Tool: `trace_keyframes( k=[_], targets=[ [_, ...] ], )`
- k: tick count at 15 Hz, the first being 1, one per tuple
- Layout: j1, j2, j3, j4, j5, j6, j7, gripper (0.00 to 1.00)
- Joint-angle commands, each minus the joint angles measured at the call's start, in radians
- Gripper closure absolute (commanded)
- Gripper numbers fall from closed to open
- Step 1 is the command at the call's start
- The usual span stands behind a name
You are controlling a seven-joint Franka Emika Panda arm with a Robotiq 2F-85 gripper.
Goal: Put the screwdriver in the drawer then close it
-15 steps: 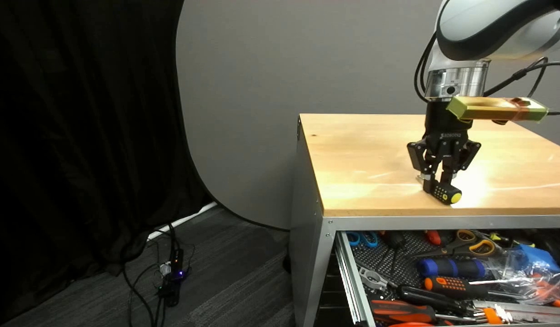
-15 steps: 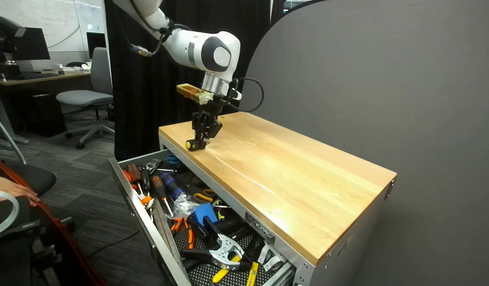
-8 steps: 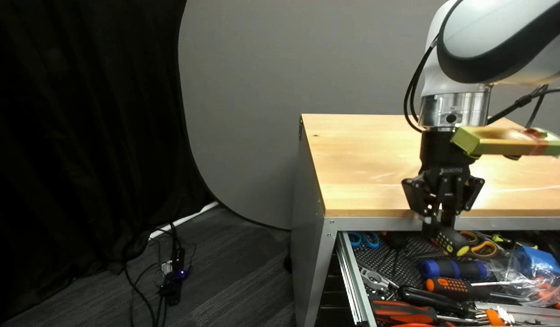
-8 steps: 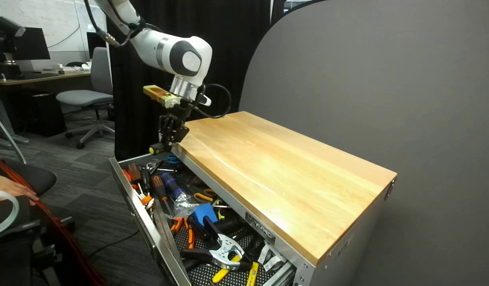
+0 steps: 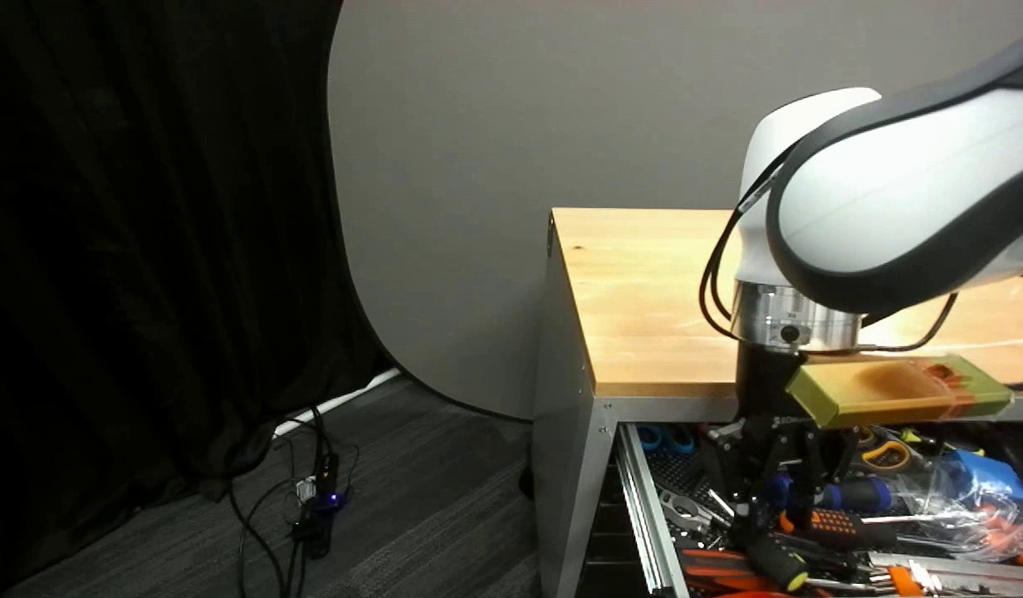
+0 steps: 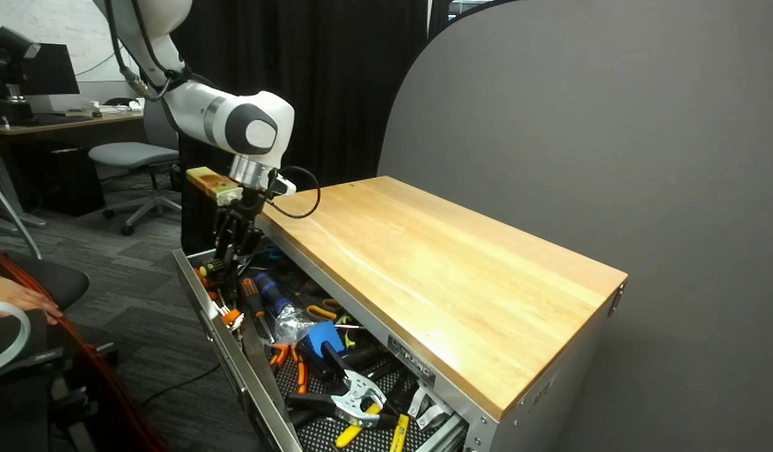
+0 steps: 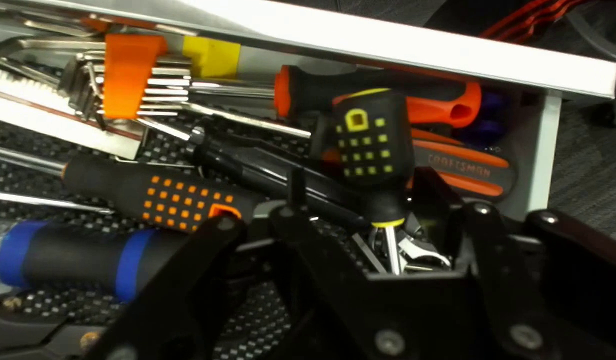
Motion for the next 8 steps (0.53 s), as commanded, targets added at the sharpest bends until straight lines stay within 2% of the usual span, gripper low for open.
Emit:
trace_keyframes(
  k=[1,2,3,8],
  targets=[
    [0.004,-0.014,0.007,-0.03,0.014,0.005,-0.008,0.12],
    [-0.007,-0.016,0.015,-0.03,0.019,-0.031,-0.034,0.03],
    [-0.032,-0.023,0.031,-0.035,0.033,-0.082,-0.09,0.0],
    [-0.109,-0.046,0.059,-0.074,0.071,-0.289,-0.277,0.0]
  ],
)
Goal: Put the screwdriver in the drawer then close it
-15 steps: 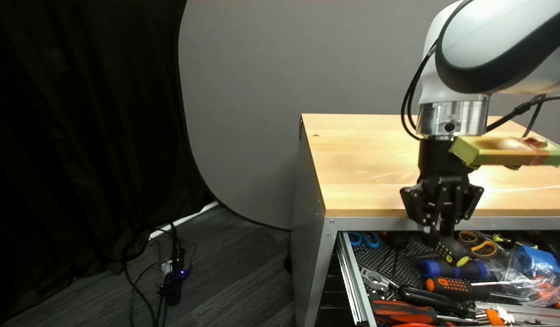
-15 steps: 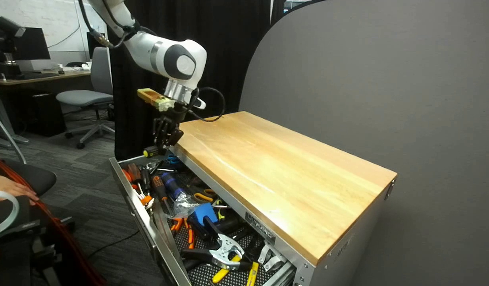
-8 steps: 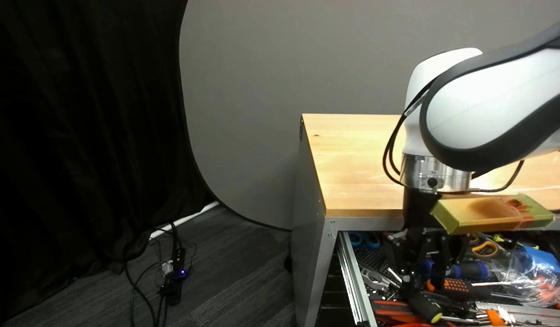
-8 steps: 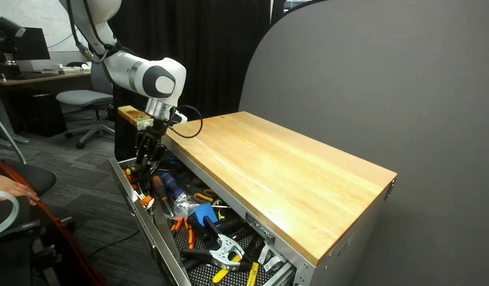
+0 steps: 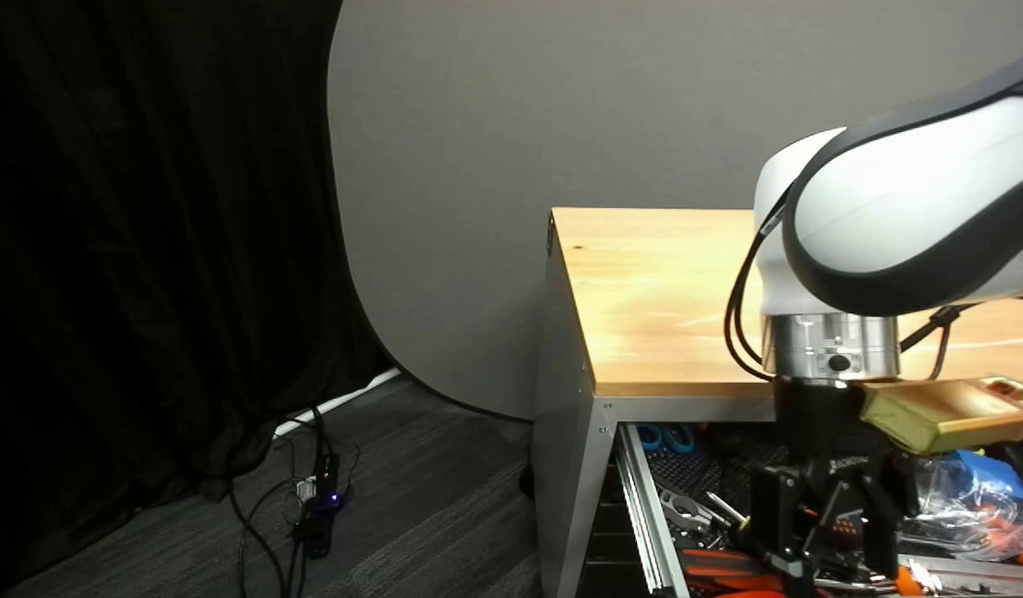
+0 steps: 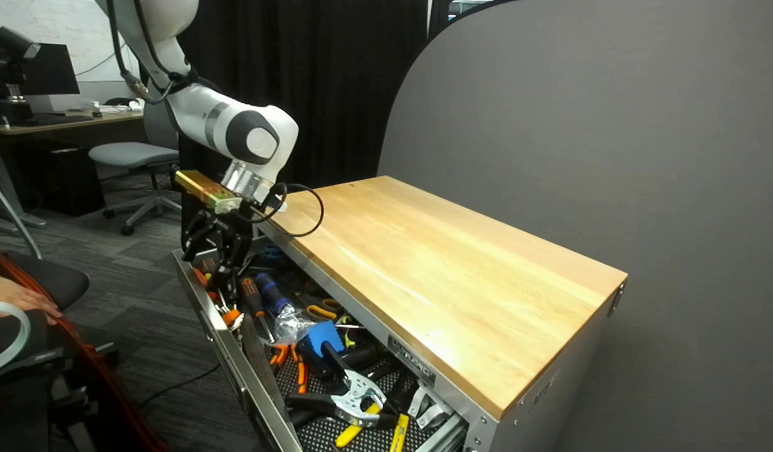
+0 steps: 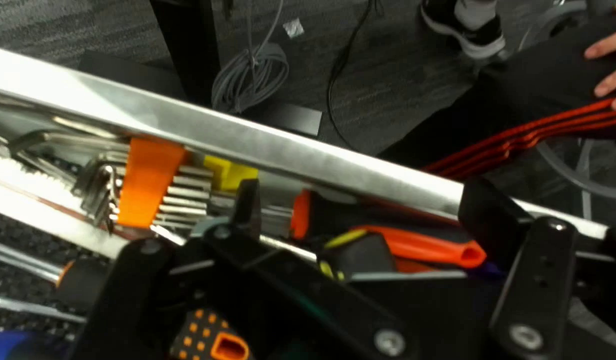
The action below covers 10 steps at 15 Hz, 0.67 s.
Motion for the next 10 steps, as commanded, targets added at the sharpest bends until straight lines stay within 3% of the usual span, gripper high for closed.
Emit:
trace_keyframes(
  k=[1,5,6,7,10],
  targets=[
    [-0.062,-0.058,0.019,-0.058,0.037,-0.143,-0.115,0.0],
    [-0.09,-0.075,0.001,-0.098,0.031,-0.197,-0.139,0.0],
    [-0.085,-0.068,-0.008,-0.109,0.044,-0.149,-0.092,0.25],
    [-0.079,-0.058,-0.011,-0.111,0.043,-0.134,-0.075,0.26],
    [-0.061,-0.029,-0.014,-0.129,0.069,-0.041,0.007,0.5]
  ],
)
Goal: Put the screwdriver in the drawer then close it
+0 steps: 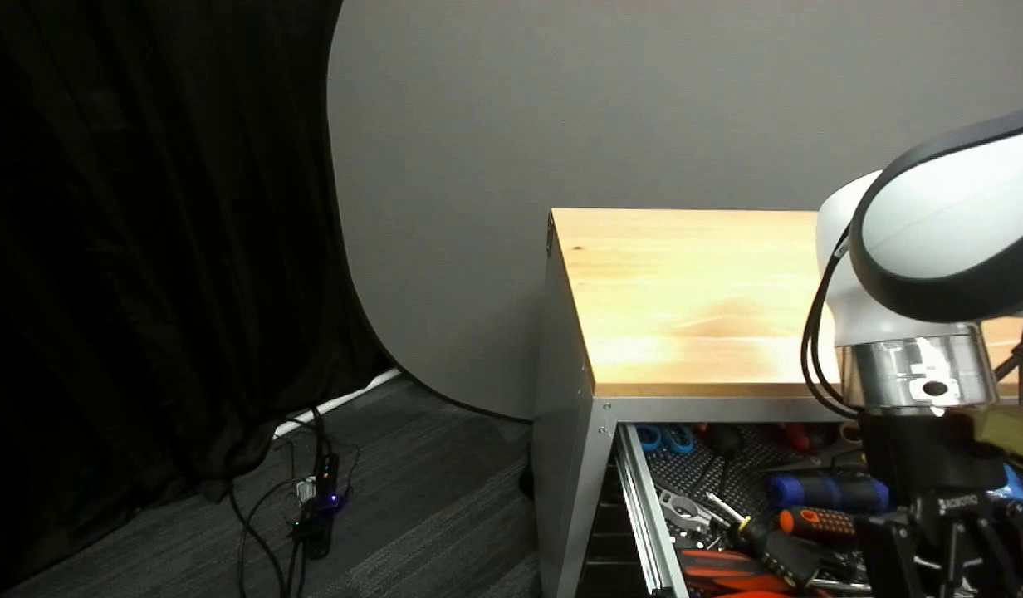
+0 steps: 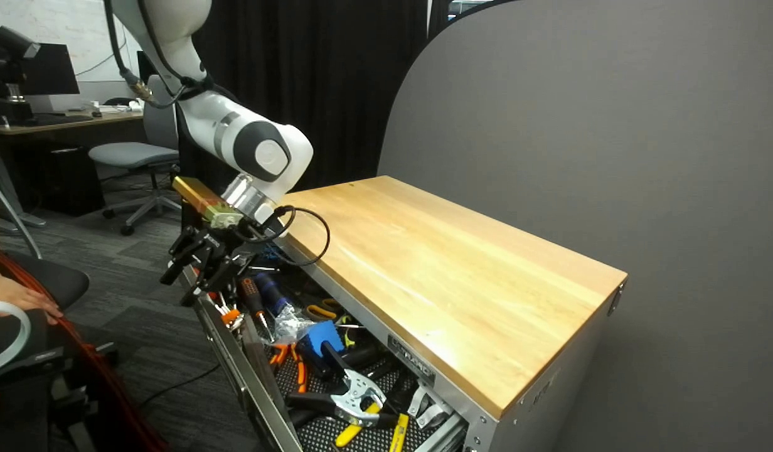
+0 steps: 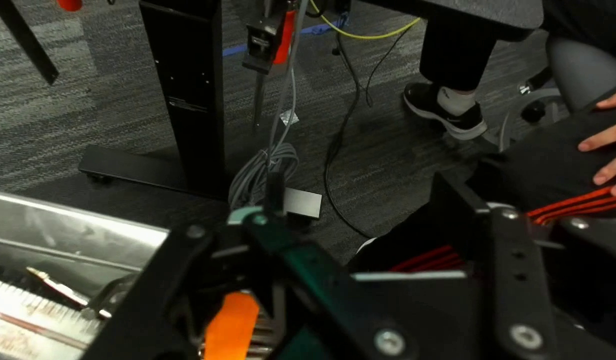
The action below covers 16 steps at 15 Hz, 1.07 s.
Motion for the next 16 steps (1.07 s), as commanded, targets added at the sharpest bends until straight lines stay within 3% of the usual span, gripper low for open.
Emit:
trace_keyframes(
  k=[1,5,6,9,11,16],
  targets=[
    [0.037,0.002,-0.013,-0.049,0.045,0.122,0.105,0.58],
    [0.079,-0.015,-0.021,-0.118,0.066,0.342,0.257,0.89],
    [0.092,-0.025,-0.023,-0.131,0.062,0.38,0.293,0.91],
    [0.133,-0.046,-0.032,-0.149,0.043,0.483,0.38,0.98],
    [0.162,-0.044,-0.045,-0.144,0.026,0.552,0.426,0.93],
    [0.236,-0.016,-0.11,-0.107,-0.045,0.703,0.519,0.92]
  ],
)
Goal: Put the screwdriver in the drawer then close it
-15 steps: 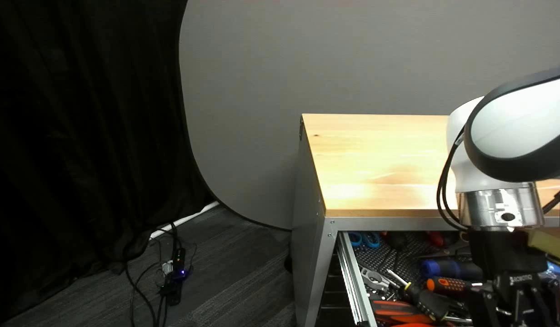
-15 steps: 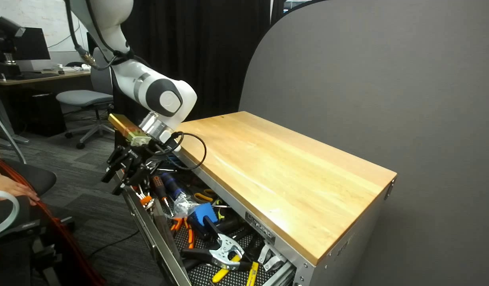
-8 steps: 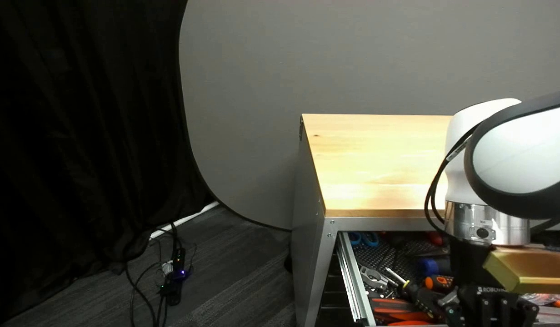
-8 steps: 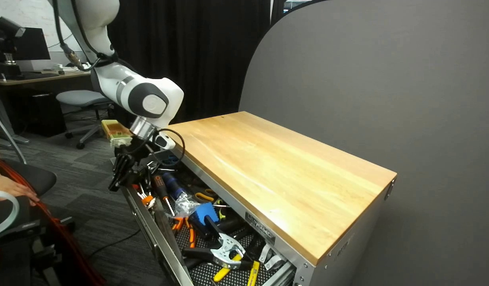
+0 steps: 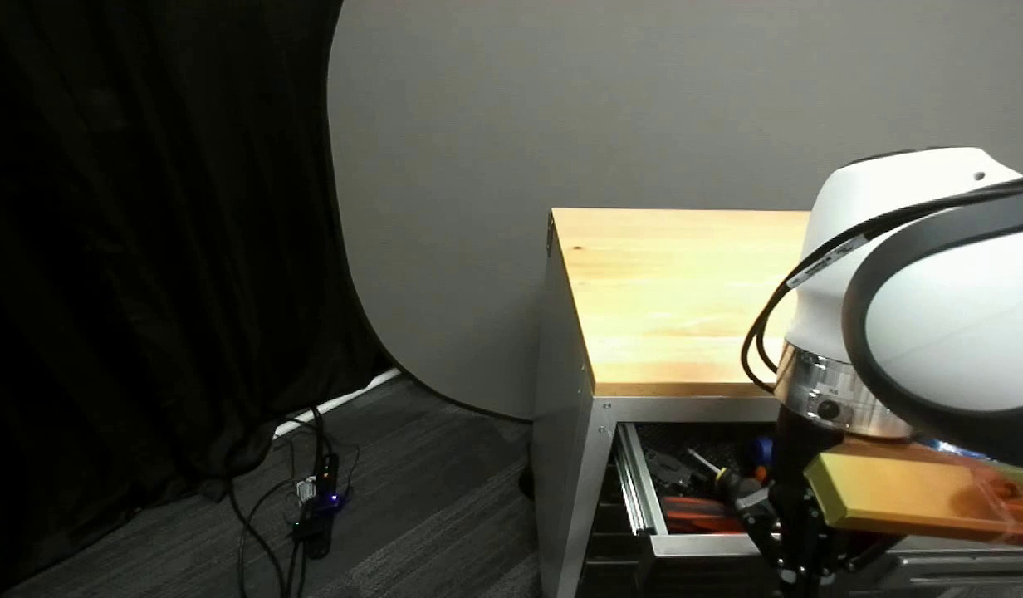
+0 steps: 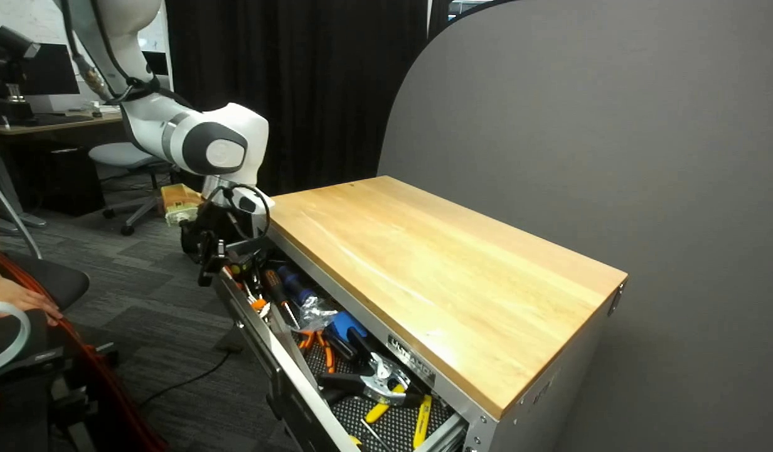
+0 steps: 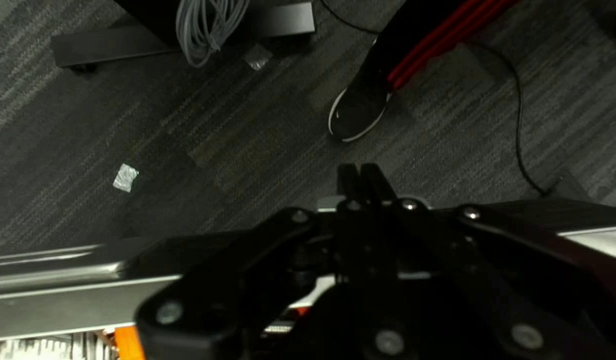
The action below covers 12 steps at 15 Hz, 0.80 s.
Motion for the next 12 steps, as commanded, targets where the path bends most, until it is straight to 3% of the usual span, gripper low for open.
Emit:
trace_keyframes(
  k=[1,7,12],
  targets=[
    [0.069,0.054,-0.069,0.044,-0.07,0.173,0.079,0.91],
    [0.157,0.125,-0.192,0.12,-0.194,0.366,0.186,0.91],
    [0.214,0.16,-0.266,0.146,-0.208,0.486,0.23,0.92]
  ],
)
